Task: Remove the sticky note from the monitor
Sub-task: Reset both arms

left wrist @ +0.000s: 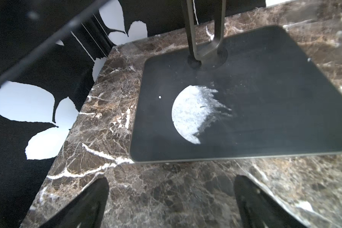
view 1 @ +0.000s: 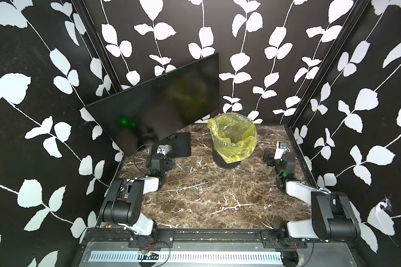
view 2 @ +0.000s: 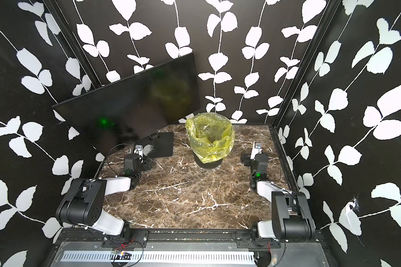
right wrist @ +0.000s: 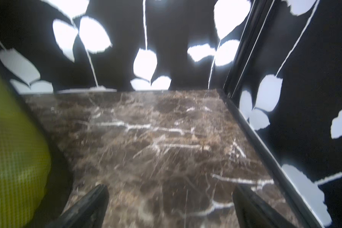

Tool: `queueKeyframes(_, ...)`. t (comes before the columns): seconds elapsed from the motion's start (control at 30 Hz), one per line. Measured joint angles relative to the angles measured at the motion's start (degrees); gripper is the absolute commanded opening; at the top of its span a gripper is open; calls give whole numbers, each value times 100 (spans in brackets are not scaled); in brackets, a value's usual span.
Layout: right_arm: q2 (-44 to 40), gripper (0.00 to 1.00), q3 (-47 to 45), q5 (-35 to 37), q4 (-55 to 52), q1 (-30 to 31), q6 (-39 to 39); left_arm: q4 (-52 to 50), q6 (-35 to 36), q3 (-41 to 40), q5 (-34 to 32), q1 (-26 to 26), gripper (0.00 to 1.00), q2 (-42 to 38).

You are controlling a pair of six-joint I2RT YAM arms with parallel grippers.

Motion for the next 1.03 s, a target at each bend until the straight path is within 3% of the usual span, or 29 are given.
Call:
queueKeyframes(0.13,-160,100,11,-595,-157,-162,20,358,0,-98,92,76,99,4)
queueKeyframes(0.27,-433,100,-372,-761,-31,-151,20,581,0,-142,173,83,99,4)
queueKeyframes(0.53,660,100,-938,-846,1215,-151,13,863,-4,-289,201,111,99,4)
queueKeyframes(1.03,892,100,-1419,710,2470,195,210,1029,-33,-321,299,175,99,4)
